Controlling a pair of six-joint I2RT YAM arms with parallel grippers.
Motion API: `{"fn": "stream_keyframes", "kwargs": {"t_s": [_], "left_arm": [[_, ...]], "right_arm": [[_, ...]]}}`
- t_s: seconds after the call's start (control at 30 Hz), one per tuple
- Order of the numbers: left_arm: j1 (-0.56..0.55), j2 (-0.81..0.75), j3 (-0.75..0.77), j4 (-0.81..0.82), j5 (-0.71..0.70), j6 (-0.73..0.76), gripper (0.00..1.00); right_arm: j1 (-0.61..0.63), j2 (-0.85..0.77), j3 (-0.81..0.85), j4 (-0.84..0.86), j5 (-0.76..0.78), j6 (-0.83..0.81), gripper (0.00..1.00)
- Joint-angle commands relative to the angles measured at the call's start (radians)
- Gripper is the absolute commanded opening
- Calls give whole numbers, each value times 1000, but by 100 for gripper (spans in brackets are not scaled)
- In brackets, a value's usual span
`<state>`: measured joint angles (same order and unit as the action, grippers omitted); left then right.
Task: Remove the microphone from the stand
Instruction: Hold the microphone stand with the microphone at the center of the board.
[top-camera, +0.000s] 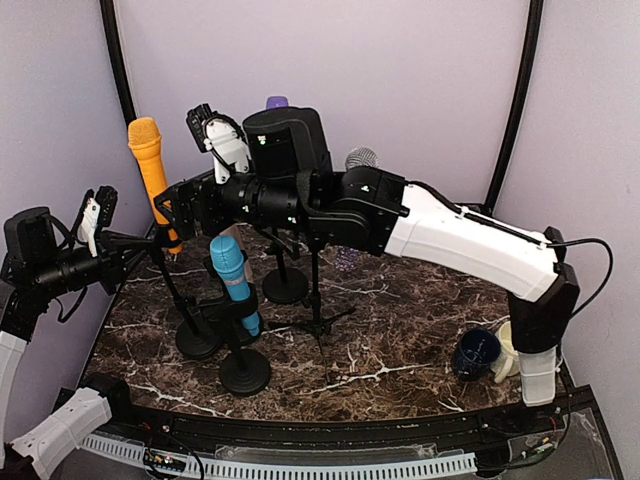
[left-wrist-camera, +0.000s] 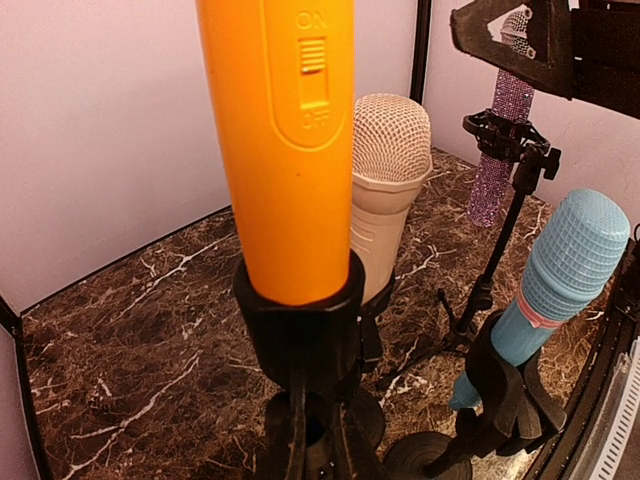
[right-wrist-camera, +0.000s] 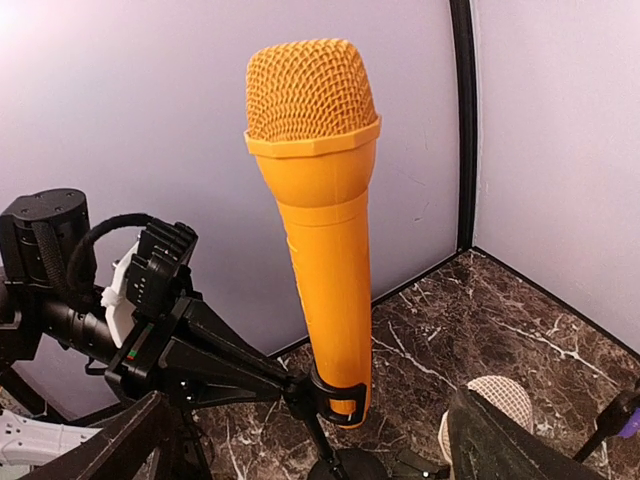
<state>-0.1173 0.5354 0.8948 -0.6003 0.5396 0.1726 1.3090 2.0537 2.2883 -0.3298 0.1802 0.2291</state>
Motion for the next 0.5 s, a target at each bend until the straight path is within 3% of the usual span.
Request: {"fn": "stream_keyframes", "kwargs": {"t_s": [0.0,0.37,0.47], "left_arm": [[-12,2,-24,-41,59,27,11],[-19,-5,-22,-50,118,53,9],[-21,-2,-23,-47,90,43,23]], "right_arm": [[-6,32,71,102,-51,-50,95],[-33,101,116,135,-95,-56,94],[-34,92,93,148,-106,-52,94]]}}
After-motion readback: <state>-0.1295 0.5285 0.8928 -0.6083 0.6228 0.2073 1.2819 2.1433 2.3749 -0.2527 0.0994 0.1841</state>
